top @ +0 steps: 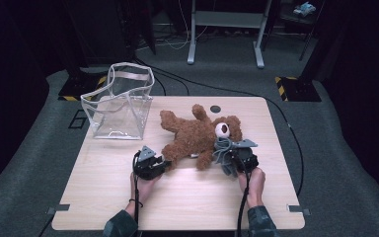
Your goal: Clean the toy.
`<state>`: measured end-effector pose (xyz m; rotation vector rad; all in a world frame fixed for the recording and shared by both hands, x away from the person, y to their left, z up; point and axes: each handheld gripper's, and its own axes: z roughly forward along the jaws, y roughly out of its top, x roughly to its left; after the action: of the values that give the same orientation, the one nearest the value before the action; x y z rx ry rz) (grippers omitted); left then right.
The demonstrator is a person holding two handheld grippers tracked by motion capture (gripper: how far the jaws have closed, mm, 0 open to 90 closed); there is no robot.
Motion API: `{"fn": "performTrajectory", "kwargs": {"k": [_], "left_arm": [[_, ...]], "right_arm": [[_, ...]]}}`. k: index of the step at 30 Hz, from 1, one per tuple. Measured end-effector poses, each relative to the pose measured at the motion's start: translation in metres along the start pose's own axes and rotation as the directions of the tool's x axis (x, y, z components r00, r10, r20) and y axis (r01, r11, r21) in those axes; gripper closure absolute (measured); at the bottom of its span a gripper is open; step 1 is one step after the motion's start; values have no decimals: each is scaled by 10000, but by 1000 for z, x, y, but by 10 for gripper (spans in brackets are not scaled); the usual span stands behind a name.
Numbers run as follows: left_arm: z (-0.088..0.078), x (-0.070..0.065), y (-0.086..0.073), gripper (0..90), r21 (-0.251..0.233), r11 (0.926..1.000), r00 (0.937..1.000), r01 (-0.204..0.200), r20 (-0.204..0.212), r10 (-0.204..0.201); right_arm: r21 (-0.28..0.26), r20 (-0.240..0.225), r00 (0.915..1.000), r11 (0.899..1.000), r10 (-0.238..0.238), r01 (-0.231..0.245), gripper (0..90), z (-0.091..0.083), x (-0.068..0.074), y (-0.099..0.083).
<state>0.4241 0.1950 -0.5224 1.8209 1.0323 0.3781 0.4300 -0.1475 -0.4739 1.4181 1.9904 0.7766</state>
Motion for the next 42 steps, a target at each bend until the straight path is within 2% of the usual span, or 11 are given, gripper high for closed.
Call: {"fn": "performTrajectory", "kwargs": {"k": [9,12,14,17,19,26,29,34,37,39,42], "left_arm": [[0,3,-1,676,6,10000,9999,85,-91,-85],[0,3,-1,675,144,9999,10000,68,-56,-67],[0,3,-1,675,145,9998,9999,98,-67,-97],[1,3,-1,675,150,9998,9999,107,-61,-106],[1,3,-2,675,146,9998,9999,114,-68,-113],[3,2,-1,674,273,9996,9999,-2,-124,6],[3,1,-1,673,306,9995,9999,12,-144,-8],[4,1,-1,674,351,9994,9999,28,-152,-23],[4,1,-1,673,365,9993,9999,6,-154,0],[4,1,-1,673,378,9993,9999,6,-156,-1],[4,1,-1,672,373,9993,9999,3,-163,3]], "right_arm": [[-136,909,9933,9974,711,-701,803,-8,-36,0],[-248,656,9955,9975,682,-667,803,-9,-31,3],[-155,67,9985,9984,537,-536,803,-7,-22,4],[397,-452,9990,9992,33,-15,803,0,-10,1],[392,-228,9997,9992,32,-23,803,-3,-11,1],[-712,1074,9932,9967,457,-382,801,-27,-47,28],[-1036,1004,9923,9927,726,-622,799,-24,-52,42],[242,1194,9922,9990,349,-380,800,17,-45,44],[1215,1203,9920,9912,388,-535,803,36,-44,30],[1581,986,9927,9838,695,-846,802,37,-48,26],[1195,1163,9911,9897,643,-783,801,23,-54,28]]}}
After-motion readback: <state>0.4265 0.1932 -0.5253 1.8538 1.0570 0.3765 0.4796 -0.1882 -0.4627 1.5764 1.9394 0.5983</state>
